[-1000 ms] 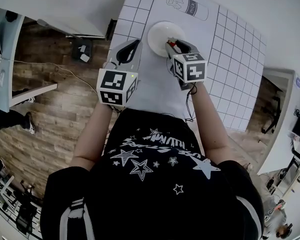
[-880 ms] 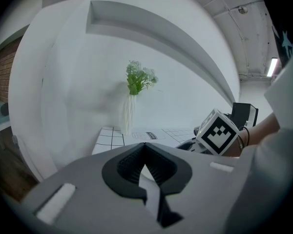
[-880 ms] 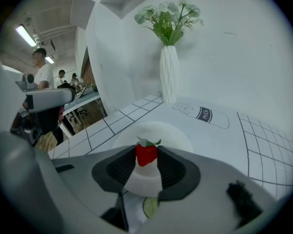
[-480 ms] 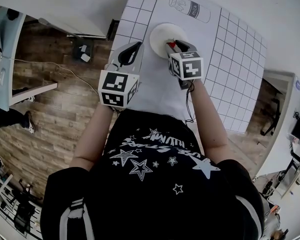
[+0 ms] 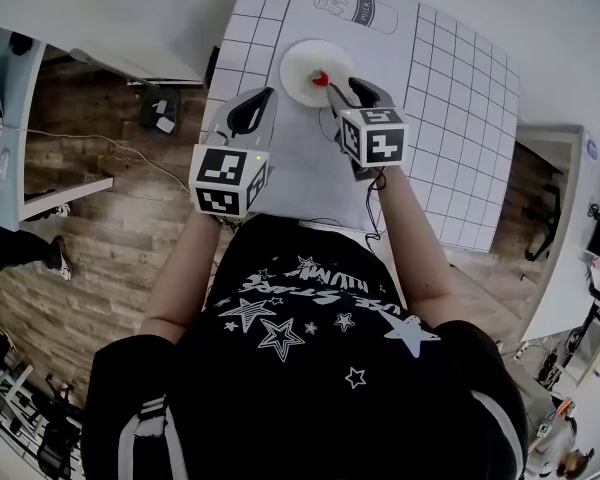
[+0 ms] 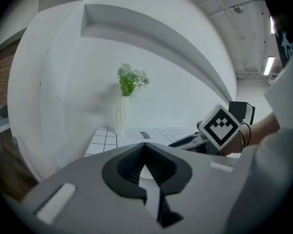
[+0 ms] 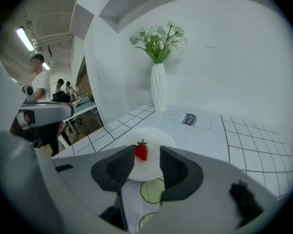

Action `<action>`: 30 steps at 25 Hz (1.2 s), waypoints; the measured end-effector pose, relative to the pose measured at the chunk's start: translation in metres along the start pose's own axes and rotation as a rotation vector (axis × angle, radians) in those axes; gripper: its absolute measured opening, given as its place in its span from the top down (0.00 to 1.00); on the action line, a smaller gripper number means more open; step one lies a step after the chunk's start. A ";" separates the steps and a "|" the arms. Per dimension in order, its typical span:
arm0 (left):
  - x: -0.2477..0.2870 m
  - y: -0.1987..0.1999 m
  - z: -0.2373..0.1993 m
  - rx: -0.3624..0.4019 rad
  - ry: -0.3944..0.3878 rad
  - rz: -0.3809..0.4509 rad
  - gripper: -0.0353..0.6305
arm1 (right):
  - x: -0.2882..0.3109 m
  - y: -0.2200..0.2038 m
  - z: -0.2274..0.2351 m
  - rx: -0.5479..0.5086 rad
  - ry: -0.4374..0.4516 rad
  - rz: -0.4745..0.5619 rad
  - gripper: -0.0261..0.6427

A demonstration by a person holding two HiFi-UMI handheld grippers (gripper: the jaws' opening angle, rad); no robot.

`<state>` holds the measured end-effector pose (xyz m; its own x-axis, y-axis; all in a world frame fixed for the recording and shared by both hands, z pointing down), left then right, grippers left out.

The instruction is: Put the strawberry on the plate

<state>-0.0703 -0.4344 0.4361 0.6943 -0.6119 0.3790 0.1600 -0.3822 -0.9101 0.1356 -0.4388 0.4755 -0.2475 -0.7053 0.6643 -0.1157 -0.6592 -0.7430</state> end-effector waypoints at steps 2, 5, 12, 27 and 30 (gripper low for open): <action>-0.002 0.000 0.011 0.007 -0.006 0.005 0.93 | -0.015 -0.001 0.003 0.022 -0.010 0.047 0.72; -0.010 0.001 0.031 0.015 -0.017 0.016 0.93 | -0.039 -0.003 0.006 0.030 -0.007 0.089 0.72; -0.033 0.009 0.065 0.059 0.005 0.062 0.93 | -0.100 -0.011 0.011 0.056 0.022 0.178 0.80; -0.100 -0.001 0.176 0.090 0.033 0.136 0.93 | -0.237 -0.084 0.017 0.101 0.044 0.302 0.94; -0.115 -0.009 0.201 0.091 0.026 0.139 0.93 | -0.262 -0.106 0.016 0.111 0.041 0.303 0.94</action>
<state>-0.0108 -0.2213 0.3671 0.6963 -0.6723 0.2512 0.1275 -0.2286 -0.9651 0.2279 -0.1885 0.3813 -0.2932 -0.8641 0.4090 0.0741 -0.4471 -0.8914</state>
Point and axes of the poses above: the fingertips, and each gripper's own axes: x forward along the fingers, z to its right, y out of its top, the point moved 9 cm from there along -x, backward along the fingers, and after that the axes turned 2 degrees about -z, right-handed, at the moved point
